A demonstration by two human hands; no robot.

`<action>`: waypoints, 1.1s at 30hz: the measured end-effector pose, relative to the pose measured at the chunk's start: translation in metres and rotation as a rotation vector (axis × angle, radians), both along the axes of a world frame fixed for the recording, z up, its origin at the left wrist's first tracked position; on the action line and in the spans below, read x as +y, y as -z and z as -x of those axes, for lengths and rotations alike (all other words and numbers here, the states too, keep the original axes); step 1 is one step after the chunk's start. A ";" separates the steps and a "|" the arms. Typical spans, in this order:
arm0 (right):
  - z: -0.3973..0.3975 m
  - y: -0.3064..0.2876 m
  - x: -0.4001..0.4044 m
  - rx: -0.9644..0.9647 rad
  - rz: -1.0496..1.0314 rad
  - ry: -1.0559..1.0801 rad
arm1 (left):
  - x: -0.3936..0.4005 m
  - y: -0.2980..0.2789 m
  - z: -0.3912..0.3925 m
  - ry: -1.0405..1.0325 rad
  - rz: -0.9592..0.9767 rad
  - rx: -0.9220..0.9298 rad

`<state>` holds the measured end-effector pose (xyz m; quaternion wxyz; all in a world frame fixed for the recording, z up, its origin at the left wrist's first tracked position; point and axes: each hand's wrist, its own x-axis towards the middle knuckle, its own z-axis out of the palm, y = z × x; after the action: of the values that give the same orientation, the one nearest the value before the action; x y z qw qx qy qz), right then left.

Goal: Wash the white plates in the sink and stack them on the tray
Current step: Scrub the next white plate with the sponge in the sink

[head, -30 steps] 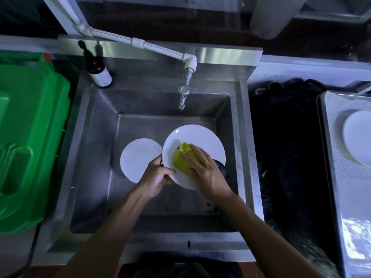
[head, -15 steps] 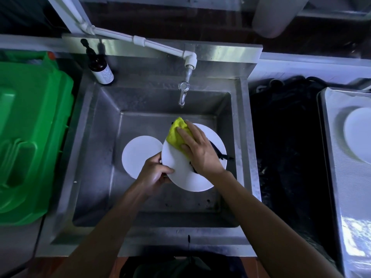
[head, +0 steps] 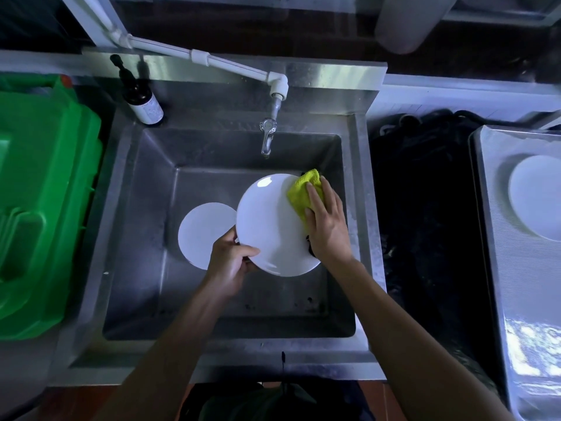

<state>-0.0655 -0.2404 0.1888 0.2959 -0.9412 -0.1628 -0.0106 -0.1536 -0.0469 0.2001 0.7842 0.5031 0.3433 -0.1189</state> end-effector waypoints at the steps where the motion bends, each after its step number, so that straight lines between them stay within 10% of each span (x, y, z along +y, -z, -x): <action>1: 0.002 0.000 -0.001 0.009 -0.003 0.015 | -0.002 0.000 0.000 -0.008 -0.002 0.001; 33: 0.078 -0.009 0.031 0.131 -0.139 -0.003 | -0.011 -0.004 -0.011 -0.230 0.087 -0.028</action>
<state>-0.1431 -0.2090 0.1978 0.3706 -0.9168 -0.1435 0.0400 -0.1430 -0.0575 0.2042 0.8184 0.4273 0.3825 -0.0359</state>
